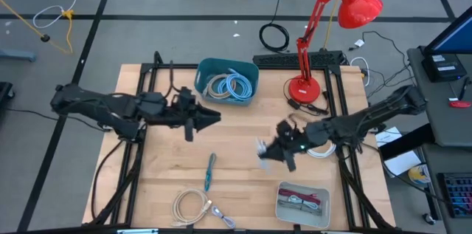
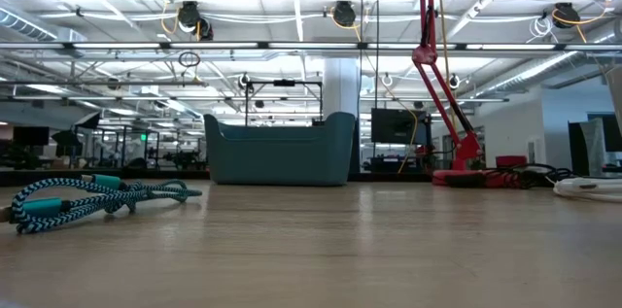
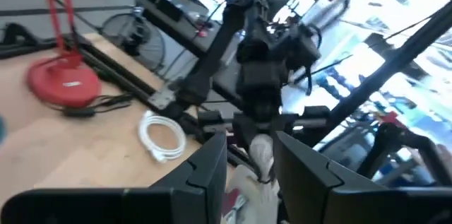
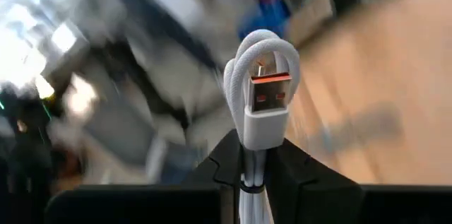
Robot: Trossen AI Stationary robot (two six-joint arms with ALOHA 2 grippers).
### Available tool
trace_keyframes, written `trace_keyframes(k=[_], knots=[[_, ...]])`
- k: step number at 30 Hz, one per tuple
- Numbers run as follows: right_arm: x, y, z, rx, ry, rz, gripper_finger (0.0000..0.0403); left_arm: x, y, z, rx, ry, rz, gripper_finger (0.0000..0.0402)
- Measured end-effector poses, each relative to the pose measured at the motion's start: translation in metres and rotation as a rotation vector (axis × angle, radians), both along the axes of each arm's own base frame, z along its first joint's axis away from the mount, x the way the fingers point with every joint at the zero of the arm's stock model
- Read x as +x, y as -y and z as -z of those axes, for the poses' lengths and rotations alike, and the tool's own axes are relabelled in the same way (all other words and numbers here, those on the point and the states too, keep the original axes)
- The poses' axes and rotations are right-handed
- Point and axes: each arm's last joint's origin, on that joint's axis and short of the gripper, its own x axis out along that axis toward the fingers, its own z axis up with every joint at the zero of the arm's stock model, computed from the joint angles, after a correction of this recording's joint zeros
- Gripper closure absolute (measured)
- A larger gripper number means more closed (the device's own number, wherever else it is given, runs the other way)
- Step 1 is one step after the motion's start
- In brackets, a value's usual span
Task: Sort cables into bins
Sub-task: Put the white charger cable into the gray bin
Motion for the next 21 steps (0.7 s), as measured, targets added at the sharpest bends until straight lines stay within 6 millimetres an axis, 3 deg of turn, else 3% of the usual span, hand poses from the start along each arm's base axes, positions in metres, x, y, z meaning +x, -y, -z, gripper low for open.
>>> trace_keyframes(k=[9, 21], knots=[[-0.053, -0.036, 0.034, 0.036, -0.558, -0.211, 0.0372, -0.018, 0.003, 0.004, 0.031, -0.104, -0.065, 0.0282], [-0.068, -0.096, 0.077, 0.052, -0.864, -0.438, 0.0373, -0.019, 0.006, 0.015, 0.020, -0.206, -0.071, 0.0282]])
